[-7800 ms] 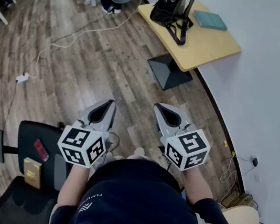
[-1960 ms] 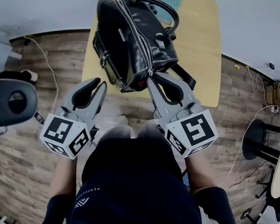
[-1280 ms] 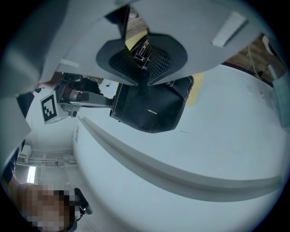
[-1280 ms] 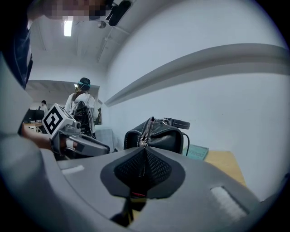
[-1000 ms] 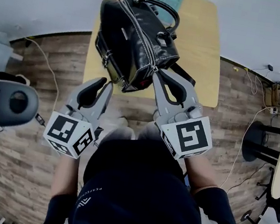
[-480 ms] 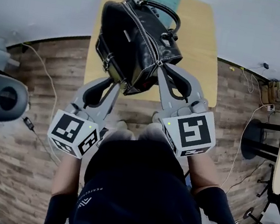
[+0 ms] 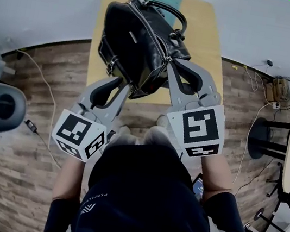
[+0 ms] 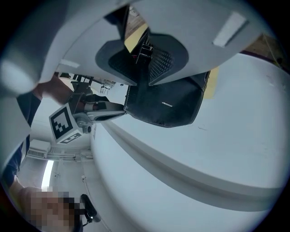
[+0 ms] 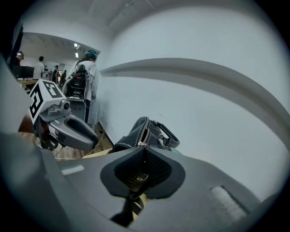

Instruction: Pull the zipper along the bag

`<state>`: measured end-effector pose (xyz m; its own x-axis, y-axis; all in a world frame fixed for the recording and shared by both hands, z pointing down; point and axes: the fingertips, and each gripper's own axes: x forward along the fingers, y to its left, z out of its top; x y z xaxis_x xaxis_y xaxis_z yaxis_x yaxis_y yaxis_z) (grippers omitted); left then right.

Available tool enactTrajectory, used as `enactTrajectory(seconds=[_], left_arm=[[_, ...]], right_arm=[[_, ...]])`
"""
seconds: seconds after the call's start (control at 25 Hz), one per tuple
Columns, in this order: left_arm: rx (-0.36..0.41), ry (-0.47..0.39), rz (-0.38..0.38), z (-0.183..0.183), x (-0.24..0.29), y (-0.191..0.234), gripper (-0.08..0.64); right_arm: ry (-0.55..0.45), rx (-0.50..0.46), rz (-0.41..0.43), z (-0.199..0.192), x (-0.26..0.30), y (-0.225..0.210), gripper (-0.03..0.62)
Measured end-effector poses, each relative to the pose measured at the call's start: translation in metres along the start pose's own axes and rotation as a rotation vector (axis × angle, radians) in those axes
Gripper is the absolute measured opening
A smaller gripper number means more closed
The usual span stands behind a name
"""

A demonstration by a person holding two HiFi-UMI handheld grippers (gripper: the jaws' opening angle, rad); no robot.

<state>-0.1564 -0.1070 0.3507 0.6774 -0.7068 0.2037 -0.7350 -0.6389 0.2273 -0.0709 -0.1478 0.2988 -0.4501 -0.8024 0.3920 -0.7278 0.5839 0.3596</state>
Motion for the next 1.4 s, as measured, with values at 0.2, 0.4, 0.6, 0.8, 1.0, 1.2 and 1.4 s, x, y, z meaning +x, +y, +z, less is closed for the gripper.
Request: enactTrajectory(seconds=[0.2,0.4,0.6,0.8,1.0,1.2,1.4], left_arm=[[0.004,-0.008,-0.035,0.003,0.003,-0.002,0.094],[0.016,-0.020,-0.055,0.008,0.005,-0.003,0.094],[0.025,-0.025,-0.058,0.012,0.008,-0.004,0.094],[0.025,-0.031,-0.042,0.015,0.011,-0.004,0.094],[0.030,-0.040,-0.012,0.023,0.015,-0.005,0.097],[0.044,-0.059,0.018,0.033,0.022,-0.012,0.102],[0.057,-0.064,0.058,0.052,0.040,-0.019,0.130]], right_arm=[[0.066,-0.090,0.002,0.005,0.002,-0.001,0.014],[0.117,-0.227,0.011,0.011,0.005,-0.004,0.014],[0.161,-0.451,0.054,0.013,0.008,-0.007,0.014],[0.184,-0.616,0.134,0.015,0.014,-0.011,0.014],[0.172,-0.716,0.187,0.022,0.021,-0.015,0.014],[0.151,-0.824,0.260,0.029,0.023,-0.016,0.015],[0.121,-0.870,0.354,0.035,0.030,-0.027,0.017]])
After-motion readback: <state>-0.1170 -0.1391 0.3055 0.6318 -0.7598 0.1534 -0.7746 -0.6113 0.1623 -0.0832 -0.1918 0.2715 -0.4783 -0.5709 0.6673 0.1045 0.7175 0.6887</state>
